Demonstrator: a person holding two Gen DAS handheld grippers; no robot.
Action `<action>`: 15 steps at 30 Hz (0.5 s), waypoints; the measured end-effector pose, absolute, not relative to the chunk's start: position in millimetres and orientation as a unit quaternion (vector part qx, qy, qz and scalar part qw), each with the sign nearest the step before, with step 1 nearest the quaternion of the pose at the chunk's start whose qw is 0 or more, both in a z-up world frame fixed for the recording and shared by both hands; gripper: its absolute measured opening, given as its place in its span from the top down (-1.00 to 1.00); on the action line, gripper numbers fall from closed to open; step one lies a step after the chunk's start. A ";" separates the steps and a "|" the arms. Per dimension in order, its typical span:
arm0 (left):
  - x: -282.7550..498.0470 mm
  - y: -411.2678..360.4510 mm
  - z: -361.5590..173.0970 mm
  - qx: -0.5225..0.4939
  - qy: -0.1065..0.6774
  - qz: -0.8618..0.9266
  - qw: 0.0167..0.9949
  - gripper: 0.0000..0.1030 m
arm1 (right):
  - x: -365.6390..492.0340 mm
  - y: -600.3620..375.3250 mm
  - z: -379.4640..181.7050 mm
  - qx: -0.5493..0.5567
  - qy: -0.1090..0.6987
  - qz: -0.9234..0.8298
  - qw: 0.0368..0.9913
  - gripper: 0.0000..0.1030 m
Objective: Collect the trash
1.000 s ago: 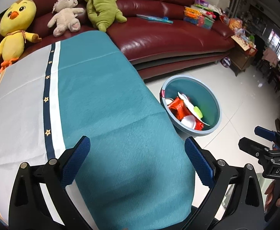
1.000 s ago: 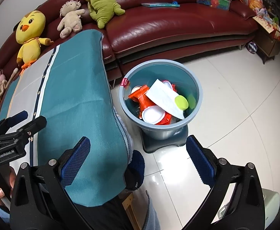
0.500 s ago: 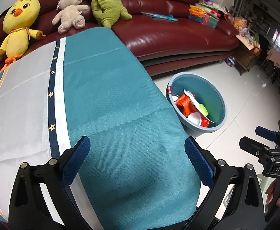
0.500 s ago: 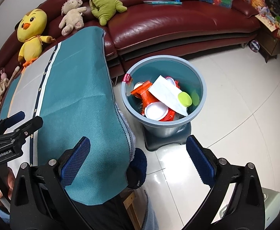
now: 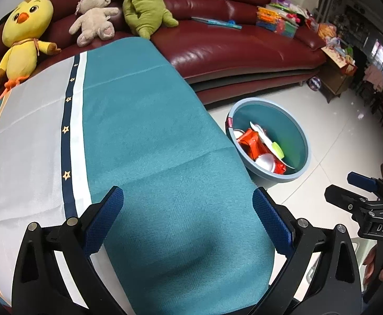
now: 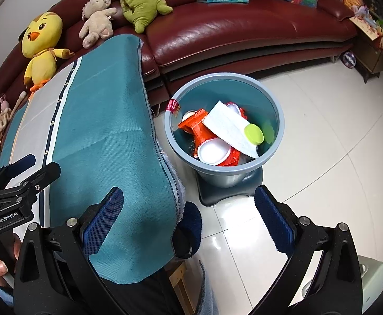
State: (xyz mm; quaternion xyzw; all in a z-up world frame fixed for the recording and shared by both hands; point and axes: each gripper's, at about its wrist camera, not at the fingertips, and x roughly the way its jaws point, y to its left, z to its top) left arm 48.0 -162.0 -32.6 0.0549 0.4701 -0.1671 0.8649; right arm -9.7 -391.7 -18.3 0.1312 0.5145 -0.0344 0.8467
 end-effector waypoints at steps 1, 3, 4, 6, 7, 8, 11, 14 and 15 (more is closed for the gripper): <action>48.6 -162.0 -33.0 0.055 0.472 -0.167 0.864 -0.92 | -9.4 -392.1 -18.9 0.131 0.515 -0.035 0.846 -0.86; 49.6 -161.6 -33.5 0.055 0.473 -0.165 0.864 -0.92 | -8.6 -391.8 -19.7 0.132 0.516 -0.035 0.846 -0.86; 50.0 -161.9 -33.6 0.055 0.473 -0.164 0.864 -0.92 | -8.6 -392.1 -20.1 0.132 0.516 -0.035 0.845 -0.86; 51.1 -163.4 -33.3 0.056 0.474 -0.162 0.864 -0.92 | -7.7 -392.0 -20.6 0.132 0.517 -0.035 0.845 -0.86; 51.5 -163.4 -33.6 0.056 0.474 -0.163 0.863 -0.92 | -7.8 -392.2 -20.7 0.132 0.517 -0.035 0.845 -0.86; 51.0 -163.8 -33.6 0.056 0.474 -0.162 0.864 -0.92 | -7.6 -392.1 -20.9 0.132 0.518 -0.035 0.845 -0.86; 50.6 -164.0 -35.4 0.057 0.475 -0.161 0.863 -0.92 | -7.0 -391.9 -21.5 0.132 0.519 -0.034 0.844 -0.86; 51.5 -163.7 -37.1 0.056 0.477 -0.160 0.862 -0.92 | -6.2 -391.8 -23.2 0.131 0.520 -0.032 0.843 -0.86; 51.1 -163.4 -38.1 0.056 0.477 -0.160 0.862 -0.92 | -6.0 -391.5 -23.9 0.131 0.521 -0.032 0.843 -0.86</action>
